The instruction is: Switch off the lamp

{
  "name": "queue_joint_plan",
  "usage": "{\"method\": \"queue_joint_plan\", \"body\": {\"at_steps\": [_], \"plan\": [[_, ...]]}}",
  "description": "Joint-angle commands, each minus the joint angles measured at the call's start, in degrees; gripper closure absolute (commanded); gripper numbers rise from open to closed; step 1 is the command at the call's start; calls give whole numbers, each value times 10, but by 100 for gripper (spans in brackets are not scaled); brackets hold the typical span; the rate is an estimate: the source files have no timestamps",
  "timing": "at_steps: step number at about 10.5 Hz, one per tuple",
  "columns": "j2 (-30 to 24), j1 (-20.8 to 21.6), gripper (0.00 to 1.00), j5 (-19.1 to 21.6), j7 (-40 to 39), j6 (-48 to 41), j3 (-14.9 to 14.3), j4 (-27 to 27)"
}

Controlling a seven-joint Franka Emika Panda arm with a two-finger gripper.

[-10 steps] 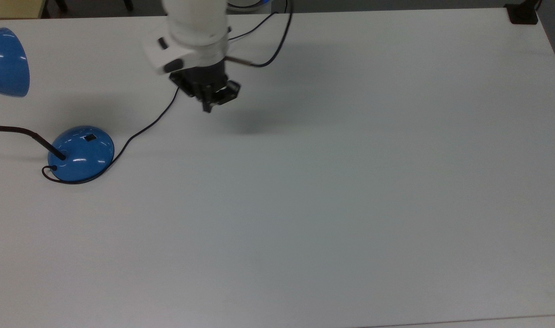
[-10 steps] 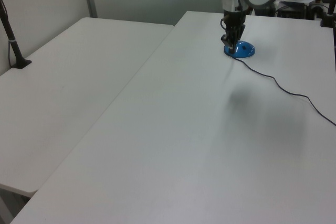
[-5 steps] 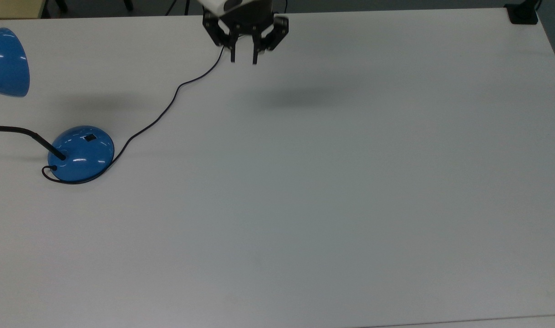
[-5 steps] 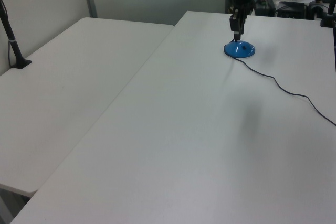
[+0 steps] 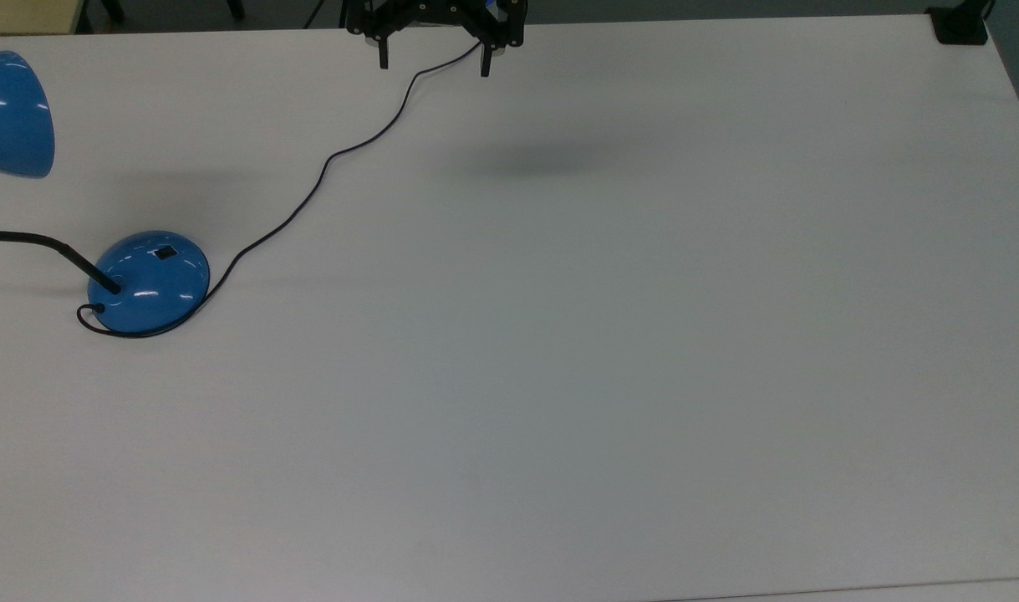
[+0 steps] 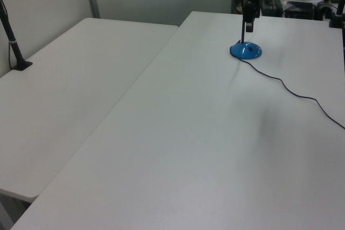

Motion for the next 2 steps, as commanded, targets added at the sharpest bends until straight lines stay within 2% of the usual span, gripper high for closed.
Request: {"method": "queue_joint_plan", "body": {"at_steps": [1,2], "plan": [[0,-2,0,0,-6,-11,-6,16],[0,-2,0,0,-5,-12,-6,16]]}}
